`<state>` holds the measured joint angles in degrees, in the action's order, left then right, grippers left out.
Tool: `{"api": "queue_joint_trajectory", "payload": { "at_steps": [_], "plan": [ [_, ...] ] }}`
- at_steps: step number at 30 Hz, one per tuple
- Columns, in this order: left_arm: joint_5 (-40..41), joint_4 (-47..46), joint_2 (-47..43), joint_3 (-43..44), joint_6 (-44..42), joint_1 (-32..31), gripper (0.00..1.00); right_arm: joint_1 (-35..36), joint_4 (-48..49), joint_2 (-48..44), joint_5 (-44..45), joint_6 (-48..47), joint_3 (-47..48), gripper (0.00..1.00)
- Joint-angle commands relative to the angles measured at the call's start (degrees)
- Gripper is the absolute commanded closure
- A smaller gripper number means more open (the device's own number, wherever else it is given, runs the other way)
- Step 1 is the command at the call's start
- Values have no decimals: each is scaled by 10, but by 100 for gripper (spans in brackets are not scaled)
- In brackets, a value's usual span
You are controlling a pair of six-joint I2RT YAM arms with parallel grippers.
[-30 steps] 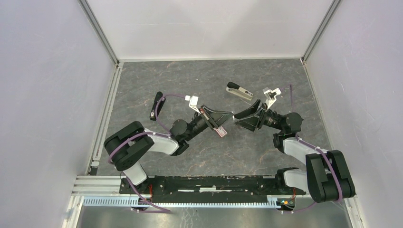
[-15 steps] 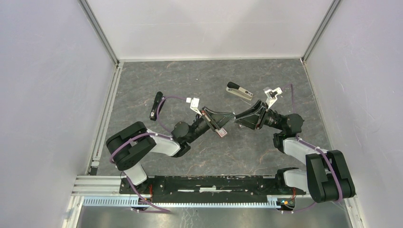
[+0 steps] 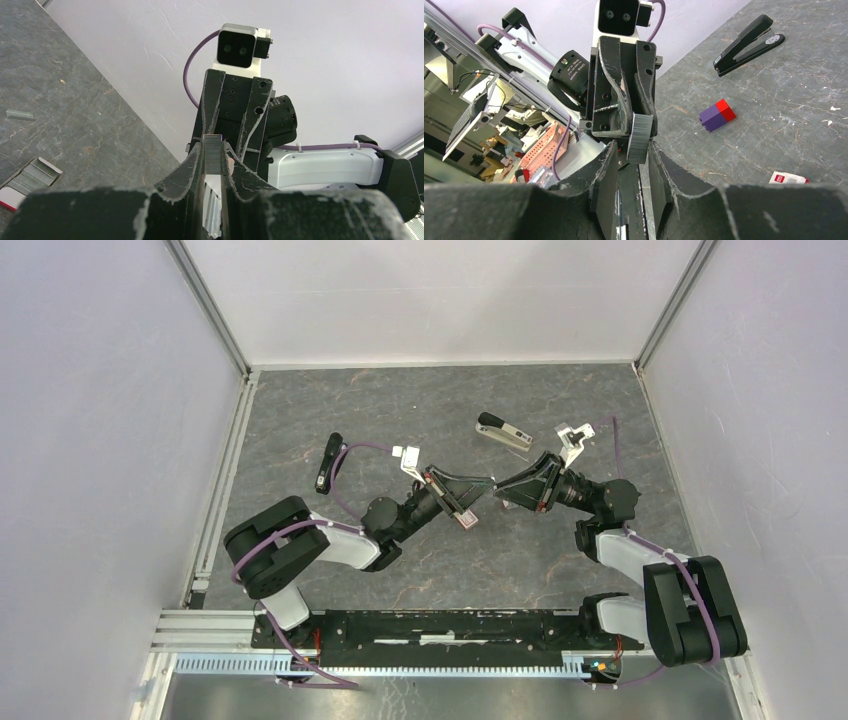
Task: Unload the staples from the stapler
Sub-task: Pick up the staple from the center of the board.
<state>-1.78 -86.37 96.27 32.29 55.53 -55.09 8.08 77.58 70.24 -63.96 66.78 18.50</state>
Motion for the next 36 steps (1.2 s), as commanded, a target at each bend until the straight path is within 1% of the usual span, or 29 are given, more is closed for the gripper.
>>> {"api": "queue_joint_trajectory", "payload": {
  "at_steps": [1,6,14,17,20,24,27,30,32,33,34,36],
  "plan": [
    [16,-28,3,15,5,-2,84,-1,44,-4,3,2,-2,66],
    [16,-28,3,15,5,-2,84,-2,41,-2,2,-1,0,70],
    [17,-28,3,14,5,-2,81,-2,19,-4,-1,-16,3,84],
    [16,-28,3,14,10,-2,71,-1,17,-4,-1,-18,3,87],
    [15,-28,2,14,12,-2,53,-2,13,-5,-4,-23,4,89],
    [16,-27,-14,2,4,-1,34,-2,-17,-11,-5,-54,8,90],
    [36,-9,-44,-17,-23,2,24,-1,-94,-26,-5,-121,15,91],
    [48,64,-108,-40,-67,7,16,-2,-208,-50,-1,-226,33,91],
    [50,152,-156,-47,-97,12,9,-2,-332,-59,7,-315,57,91],
    [49,196,-179,-46,-108,15,2,-3,-383,-61,16,-370,72,91],
    [44,245,-197,-42,-121,18,0,-4,-445,-64,28,-413,82,91],
    [27,332,-228,-30,-144,25,0,-4,-536,-66,55,-502,107,91]
  ]
}}
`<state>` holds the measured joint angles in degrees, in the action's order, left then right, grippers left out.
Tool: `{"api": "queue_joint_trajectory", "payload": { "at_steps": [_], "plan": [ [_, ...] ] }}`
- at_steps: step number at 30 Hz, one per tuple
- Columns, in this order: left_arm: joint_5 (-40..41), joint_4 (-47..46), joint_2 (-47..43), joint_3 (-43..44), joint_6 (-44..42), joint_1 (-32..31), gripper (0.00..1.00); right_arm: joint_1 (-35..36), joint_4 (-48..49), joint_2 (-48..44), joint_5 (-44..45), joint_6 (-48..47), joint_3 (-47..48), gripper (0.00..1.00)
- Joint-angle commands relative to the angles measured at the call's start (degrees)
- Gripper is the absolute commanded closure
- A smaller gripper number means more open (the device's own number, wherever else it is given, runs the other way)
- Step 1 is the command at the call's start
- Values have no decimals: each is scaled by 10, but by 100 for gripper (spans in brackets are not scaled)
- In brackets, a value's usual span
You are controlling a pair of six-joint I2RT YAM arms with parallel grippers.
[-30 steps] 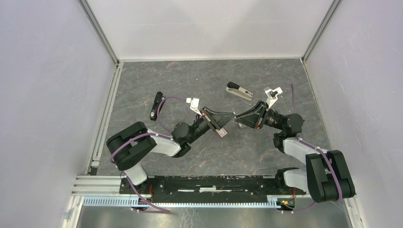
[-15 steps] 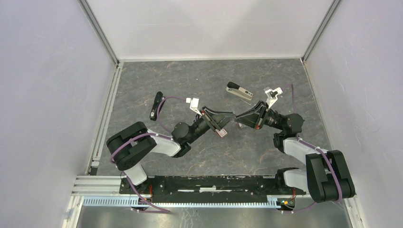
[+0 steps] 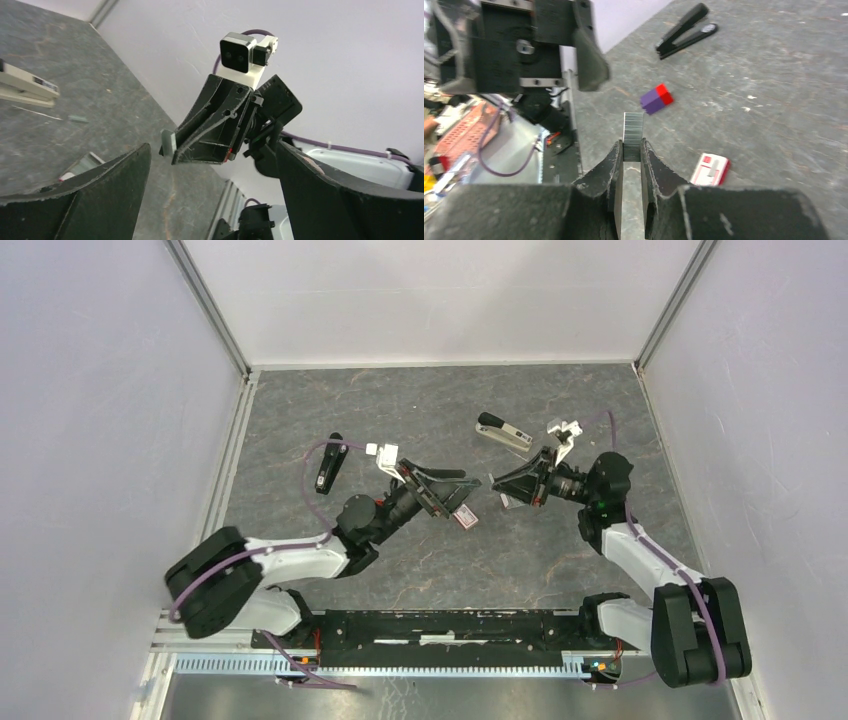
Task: Unload the staples from the stapler
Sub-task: Pick up the staple from the center of the board.
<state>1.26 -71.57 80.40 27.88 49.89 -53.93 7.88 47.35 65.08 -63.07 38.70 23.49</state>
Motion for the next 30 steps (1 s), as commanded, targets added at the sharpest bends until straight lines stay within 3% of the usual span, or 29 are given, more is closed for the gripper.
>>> {"api": "queue_joint_trajectory", "payload": {
  "at_steps": [1,4,11,15,19,25,30],
  "plan": [
    [-9,230,-82,21,-99,18,0,-1,-265,-15,58,-245,66,91],
    [-10,319,-113,33,-128,29,0,-2,-336,-24,96,-311,90,91],
    [-56,379,-119,50,-160,70,0,-2,-471,-41,193,-444,136,91],
    [-101,389,-47,101,-141,85,1,-3,-550,-50,253,-505,148,91],
    [-114,386,49,155,-119,85,2,-8,-545,-71,299,-516,120,91],
    [-146,390,200,263,-86,86,4,-74,-540,-66,271,-514,107,91],
    [-126,456,280,349,-96,83,5,-103,-546,-63,261,-521,102,91]
  ]
}}
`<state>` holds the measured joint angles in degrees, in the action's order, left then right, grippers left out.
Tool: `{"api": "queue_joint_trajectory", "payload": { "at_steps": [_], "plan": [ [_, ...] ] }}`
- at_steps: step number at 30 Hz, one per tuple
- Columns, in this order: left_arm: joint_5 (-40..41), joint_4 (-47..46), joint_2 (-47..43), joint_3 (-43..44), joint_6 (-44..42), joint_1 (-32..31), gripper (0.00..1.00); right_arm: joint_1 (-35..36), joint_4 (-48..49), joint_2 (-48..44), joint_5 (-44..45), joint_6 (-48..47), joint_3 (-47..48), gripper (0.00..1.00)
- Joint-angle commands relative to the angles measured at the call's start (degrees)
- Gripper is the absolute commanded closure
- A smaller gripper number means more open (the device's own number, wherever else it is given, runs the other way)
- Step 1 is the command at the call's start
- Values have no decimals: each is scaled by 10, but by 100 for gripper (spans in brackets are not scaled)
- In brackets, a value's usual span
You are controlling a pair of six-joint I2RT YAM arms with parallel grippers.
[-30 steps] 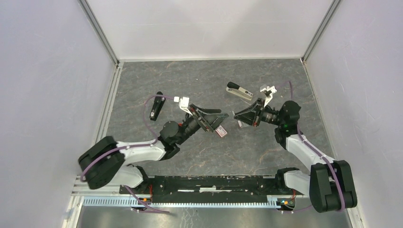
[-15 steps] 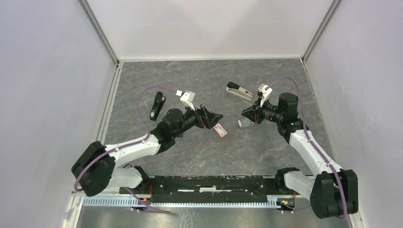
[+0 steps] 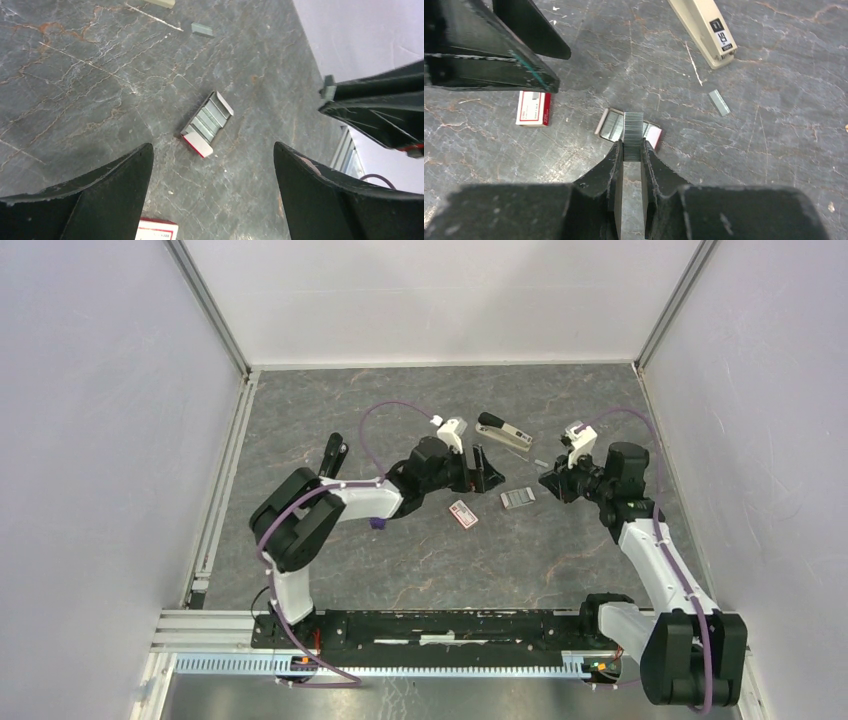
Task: Unload the staples from the stapler
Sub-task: Pick up the staple from the center of the board.
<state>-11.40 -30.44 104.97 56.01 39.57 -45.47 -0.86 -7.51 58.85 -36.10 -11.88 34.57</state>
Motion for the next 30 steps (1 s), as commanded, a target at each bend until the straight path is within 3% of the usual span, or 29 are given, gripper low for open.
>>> {"api": "queue_joint_trajectory", "payload": {
  "at_steps": [1,5,10,16,22,30],
  "plan": [
    [25,74,42,81,6,-3,5,-18,1,0,-10,-16,-11,91],
    [102,226,68,153,17,-17,0,-23,-7,9,-13,-19,-6,91],
    [162,299,78,185,56,-33,0,-28,-9,14,-17,-16,-5,91],
    [176,371,99,243,79,-55,1,-34,-10,16,-19,-14,-4,91],
    [217,463,138,318,83,-68,18,-39,-10,14,-25,-12,-5,91],
    [221,465,165,339,85,-78,35,-40,-9,18,-31,-10,-6,91]
  ]
}}
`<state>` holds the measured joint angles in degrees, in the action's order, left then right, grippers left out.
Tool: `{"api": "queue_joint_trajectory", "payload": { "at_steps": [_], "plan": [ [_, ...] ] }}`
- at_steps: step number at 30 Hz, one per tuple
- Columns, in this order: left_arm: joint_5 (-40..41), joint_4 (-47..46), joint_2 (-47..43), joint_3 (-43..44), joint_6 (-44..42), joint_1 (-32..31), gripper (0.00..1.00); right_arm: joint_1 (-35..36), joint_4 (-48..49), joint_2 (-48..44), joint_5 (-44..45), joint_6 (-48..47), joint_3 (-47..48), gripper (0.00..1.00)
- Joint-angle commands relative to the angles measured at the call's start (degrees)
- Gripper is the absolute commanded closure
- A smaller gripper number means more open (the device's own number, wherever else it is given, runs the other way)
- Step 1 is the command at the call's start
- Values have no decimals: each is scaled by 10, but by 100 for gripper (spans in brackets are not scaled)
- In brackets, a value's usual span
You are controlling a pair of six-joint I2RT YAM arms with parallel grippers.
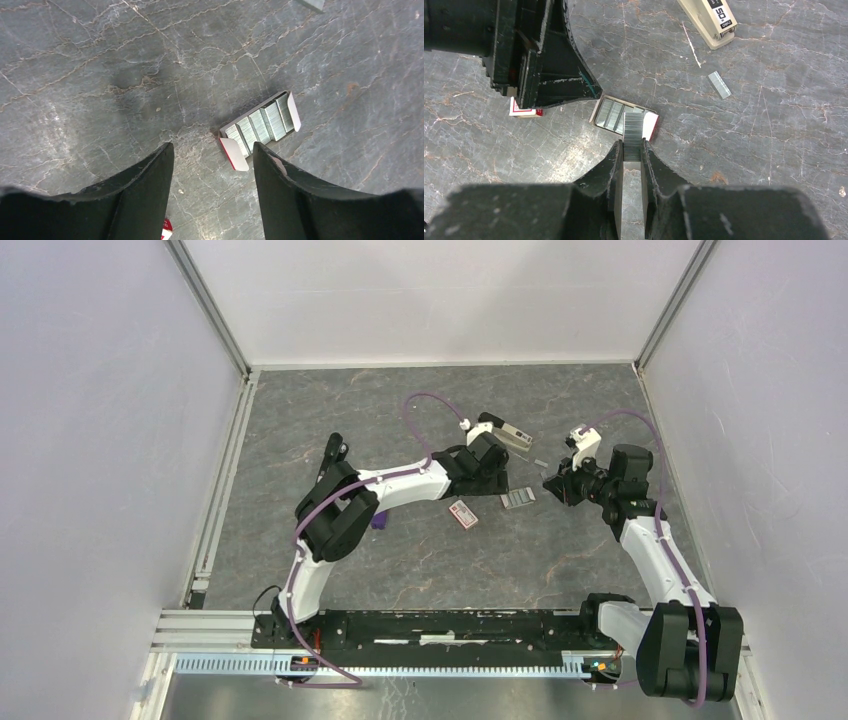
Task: Unload the staples from the stapler
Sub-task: Pick up the staple from the center of the board, then adjust the staple box at the center of the board.
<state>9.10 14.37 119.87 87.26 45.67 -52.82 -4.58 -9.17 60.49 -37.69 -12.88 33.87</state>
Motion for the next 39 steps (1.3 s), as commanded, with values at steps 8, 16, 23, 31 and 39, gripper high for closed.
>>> {"api": "queue_joint_trajectory", "payload": {
  "at_steps": [8,16,23,31,39],
  "plan": [
    [-3,2,24,26,41,-10,39,-3,10,2,-18,0,0,90],
    [5,2,25,24,66,-14,39,-3,11,4,-21,1,-1,90],
    [7,11,28,27,71,-15,48,-3,13,7,-25,2,-3,90],
    [4,8,15,5,76,-15,57,-2,13,21,-40,5,-5,90],
    [8,-11,-2,-26,79,-15,64,6,15,36,-49,4,-8,90]
  ]
}}
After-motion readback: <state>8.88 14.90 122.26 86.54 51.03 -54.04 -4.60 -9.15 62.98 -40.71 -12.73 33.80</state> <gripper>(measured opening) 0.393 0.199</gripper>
